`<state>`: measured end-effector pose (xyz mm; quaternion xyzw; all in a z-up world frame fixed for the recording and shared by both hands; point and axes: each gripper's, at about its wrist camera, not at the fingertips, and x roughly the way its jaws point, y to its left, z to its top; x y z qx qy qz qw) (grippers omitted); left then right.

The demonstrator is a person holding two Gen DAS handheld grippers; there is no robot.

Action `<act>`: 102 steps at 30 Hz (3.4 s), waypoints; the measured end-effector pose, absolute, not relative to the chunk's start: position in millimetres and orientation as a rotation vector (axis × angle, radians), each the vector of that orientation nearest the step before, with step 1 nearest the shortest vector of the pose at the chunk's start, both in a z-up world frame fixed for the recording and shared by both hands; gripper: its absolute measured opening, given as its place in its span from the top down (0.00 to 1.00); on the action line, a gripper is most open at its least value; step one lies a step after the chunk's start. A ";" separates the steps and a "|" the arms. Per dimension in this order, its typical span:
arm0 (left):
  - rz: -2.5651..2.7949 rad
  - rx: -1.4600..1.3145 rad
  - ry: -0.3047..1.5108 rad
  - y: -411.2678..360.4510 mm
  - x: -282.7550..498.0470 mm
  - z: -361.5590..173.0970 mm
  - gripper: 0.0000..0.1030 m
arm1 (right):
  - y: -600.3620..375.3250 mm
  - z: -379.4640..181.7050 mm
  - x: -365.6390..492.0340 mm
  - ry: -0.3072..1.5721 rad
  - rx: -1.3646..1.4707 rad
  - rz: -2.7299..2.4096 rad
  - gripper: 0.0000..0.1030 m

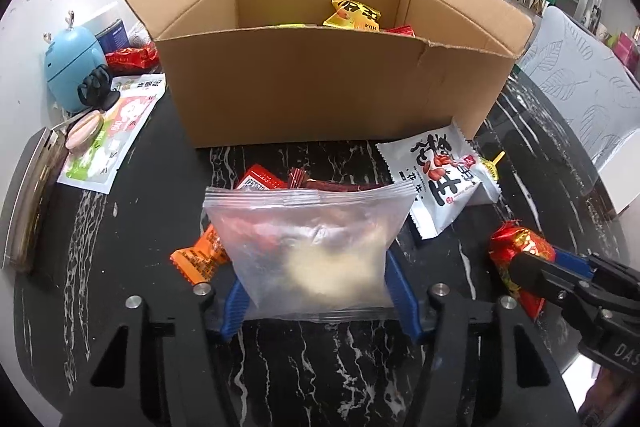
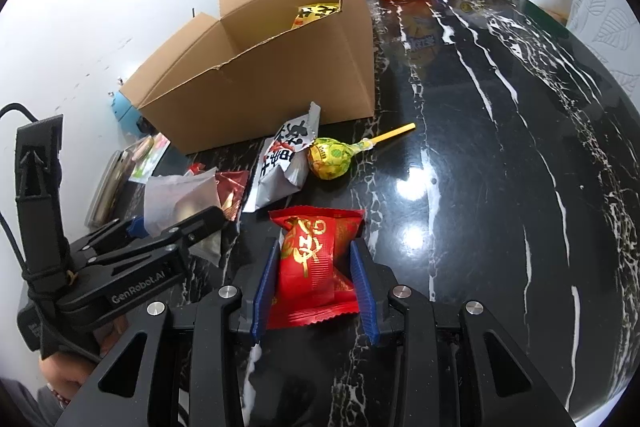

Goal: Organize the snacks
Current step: 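Grasp the clear zip bag with the left gripper while the right holds the red packet, then carry the zip bag with the left gripper while the right carries the red packet over the box, then open the right gripper to drop the red packet while the left drops the zip bag into the box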

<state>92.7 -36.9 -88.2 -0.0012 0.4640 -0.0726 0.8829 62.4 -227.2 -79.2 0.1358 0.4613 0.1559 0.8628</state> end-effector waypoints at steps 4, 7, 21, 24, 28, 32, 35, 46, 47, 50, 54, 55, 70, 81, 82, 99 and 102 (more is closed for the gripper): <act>-0.158 0.003 0.943 -36.4 82.7 -79.1 0.43 | -224.1 -77.7 57.7 0.961 0.273 0.335 0.66; -0.170 0.003 0.932 -35.9 74.6 -72.7 0.43 | -221.7 -74.8 53.0 0.954 0.266 0.341 0.67; -0.174 -0.013 0.923 -29.0 35.8 -66.3 0.43 | -209.4 -81.7 43.9 0.987 0.234 0.341 0.61; -0.164 -0.017 0.924 -25.4 30.7 -67.2 0.43 | -202.1 -81.0 43.9 0.976 0.177 0.337 0.58; -0.151 -0.025 0.920 -21.4 25.3 -66.2 0.43 | -194.5 -81.5 41.6 0.967 0.119 0.322 0.64; -0.143 -0.026 0.909 -18.0 20.3 -62.0 0.43 | -193.7 -80.6 36.7 0.956 0.130 0.343 0.67; -0.143 -0.029 0.901 -15.9 17.4 -58.6 0.43 | -194.1 -76.4 31.8 0.941 0.131 0.345 0.67; -0.178 -0.044 0.845 -16.7 19.4 -32.5 0.43 | -193.8 -48.0 27.3 0.904 0.135 0.386 0.67; -0.185 -0.045 0.837 -17.5 21.3 -28.4 0.43 | -194.4 -44.7 28.5 0.899 0.136 0.389 0.67; -0.211 -0.041 0.807 -20.7 28.7 -15.5 0.43 | -195.3 -33.9 33.9 0.880 0.135 0.398 0.67; -0.238 -0.040 0.768 -23.4 41.3 1.0 0.43 | -197.0 -16.5 44.8 0.853 0.139 0.414 0.67; -0.243 -0.040 0.756 -23.8 45.4 5.5 0.43 | -196.8 -11.3 48.0 0.842 0.137 0.417 0.67; -0.255 -0.038 0.653 -27.4 126.4 48.8 0.43 | -198.1 40.2 131.9 0.744 0.091 0.452 0.67; -0.245 -0.070 0.678 -22.7 212.4 52.9 0.43 | -193.1 60.9 209.7 0.698 0.056 0.468 0.67; -0.239 -0.068 0.682 -23.0 219.2 51.0 0.43 | -192.4 61.5 218.1 0.695 0.052 0.469 0.67; -0.206 -0.027 0.795 -26.6 310.8 8.3 0.43 | -180.4 33.8 305.8 0.776 -0.001 0.425 0.67; -0.196 -0.013 0.810 -25.9 317.3 2.4 0.43 | -176.7 27.7 314.0 0.803 -0.018 0.413 0.67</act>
